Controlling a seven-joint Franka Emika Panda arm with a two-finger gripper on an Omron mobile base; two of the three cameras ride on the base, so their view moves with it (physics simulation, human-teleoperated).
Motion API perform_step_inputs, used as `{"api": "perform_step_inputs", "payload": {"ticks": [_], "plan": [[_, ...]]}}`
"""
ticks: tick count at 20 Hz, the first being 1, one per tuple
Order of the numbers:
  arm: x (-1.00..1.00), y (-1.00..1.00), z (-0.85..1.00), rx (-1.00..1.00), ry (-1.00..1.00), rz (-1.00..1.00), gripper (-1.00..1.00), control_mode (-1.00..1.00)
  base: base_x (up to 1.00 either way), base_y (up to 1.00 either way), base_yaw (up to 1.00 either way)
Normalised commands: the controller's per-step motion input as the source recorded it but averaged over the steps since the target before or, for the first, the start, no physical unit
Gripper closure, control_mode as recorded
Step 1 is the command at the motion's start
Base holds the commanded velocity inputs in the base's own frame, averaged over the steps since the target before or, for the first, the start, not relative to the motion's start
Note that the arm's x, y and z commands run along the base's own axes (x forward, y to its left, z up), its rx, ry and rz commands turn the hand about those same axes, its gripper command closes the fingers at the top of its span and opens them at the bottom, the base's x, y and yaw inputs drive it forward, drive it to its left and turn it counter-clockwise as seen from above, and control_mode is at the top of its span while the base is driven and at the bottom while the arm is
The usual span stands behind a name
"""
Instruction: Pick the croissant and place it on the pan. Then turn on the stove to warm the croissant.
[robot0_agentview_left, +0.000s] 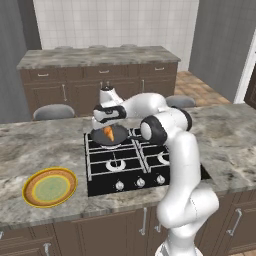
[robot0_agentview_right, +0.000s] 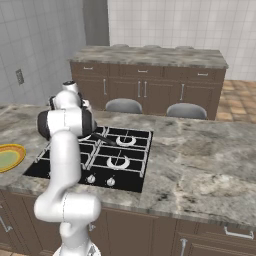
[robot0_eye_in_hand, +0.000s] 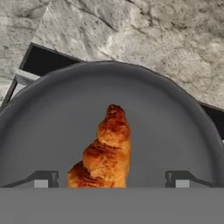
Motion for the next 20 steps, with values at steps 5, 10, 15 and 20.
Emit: {"api": "perform_step_inputs", "payload": {"ticks": [5,10,15,20], "plan": [[-0.54,0.00,0.61,0.00,-0.28,0.00,-1.00,-1.00,0.00,0.00,0.00],[-0.86,0.00,0.51,0.00,-0.31,0.00,-1.00,-1.00,0.00,0.00,0.00],[-1.00,-0.08,0.05,0.00,-0.26,0.00,-1.00,-1.00,0.00,0.00,0.00],[-1.00,-0.45,-0.01,0.03,-0.22,0.00,-1.00,-1.00,0.00,0.00,0.00]]}}
